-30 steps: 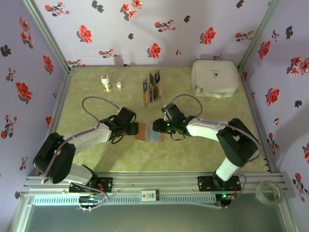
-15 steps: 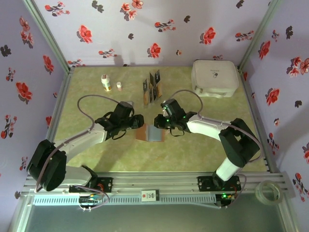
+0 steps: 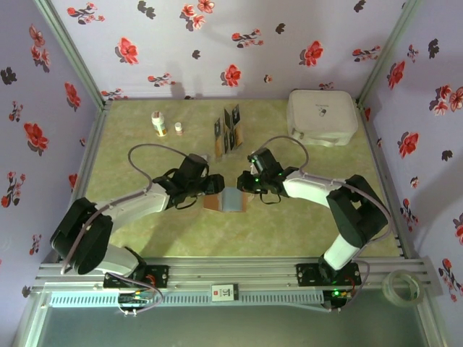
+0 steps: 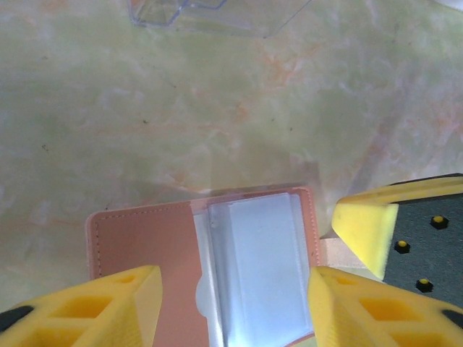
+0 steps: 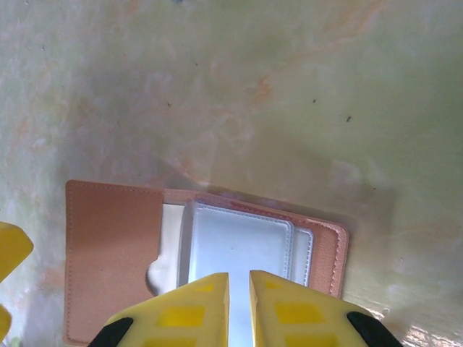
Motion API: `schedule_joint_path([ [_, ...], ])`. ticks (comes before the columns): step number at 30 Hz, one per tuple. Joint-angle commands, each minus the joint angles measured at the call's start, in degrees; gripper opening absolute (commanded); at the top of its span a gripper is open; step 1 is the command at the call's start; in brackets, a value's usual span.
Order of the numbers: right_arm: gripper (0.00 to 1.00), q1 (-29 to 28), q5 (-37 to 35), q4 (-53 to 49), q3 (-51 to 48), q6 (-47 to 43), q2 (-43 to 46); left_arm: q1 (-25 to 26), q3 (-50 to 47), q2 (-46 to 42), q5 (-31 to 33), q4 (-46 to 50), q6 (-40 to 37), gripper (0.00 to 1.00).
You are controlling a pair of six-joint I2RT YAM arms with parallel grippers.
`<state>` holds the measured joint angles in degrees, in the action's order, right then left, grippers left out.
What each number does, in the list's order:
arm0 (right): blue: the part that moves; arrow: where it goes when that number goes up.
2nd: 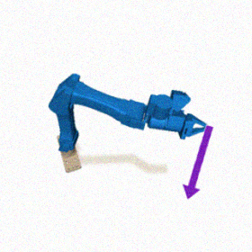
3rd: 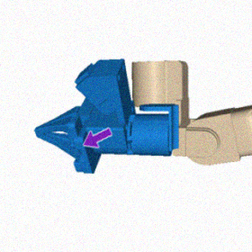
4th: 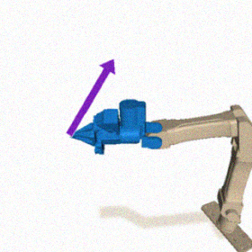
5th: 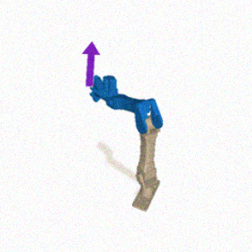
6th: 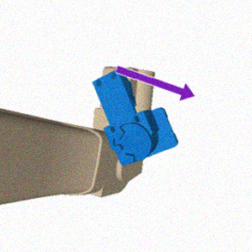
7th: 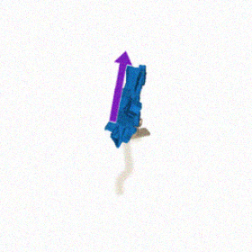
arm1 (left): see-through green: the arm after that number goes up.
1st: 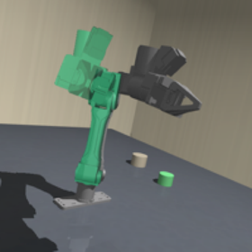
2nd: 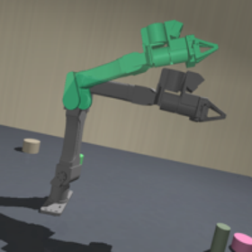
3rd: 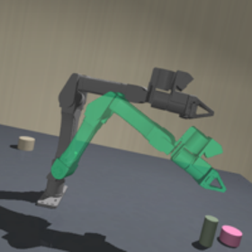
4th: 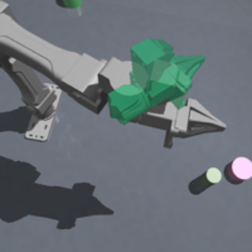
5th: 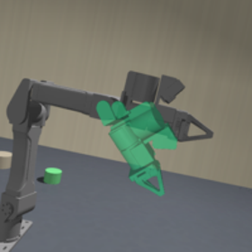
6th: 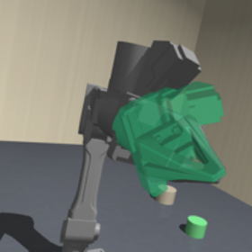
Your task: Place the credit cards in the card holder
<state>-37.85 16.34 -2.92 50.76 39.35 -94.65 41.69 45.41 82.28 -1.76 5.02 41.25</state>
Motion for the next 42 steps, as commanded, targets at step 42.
schedule_joint_path([
  [42, 0.2, -0.4, 2.6, 0.5, 4.2, -1.5, -6.2, 2.4, -0.7, 9.4, 5.7, 2.6, -5.3, 0.5],
])
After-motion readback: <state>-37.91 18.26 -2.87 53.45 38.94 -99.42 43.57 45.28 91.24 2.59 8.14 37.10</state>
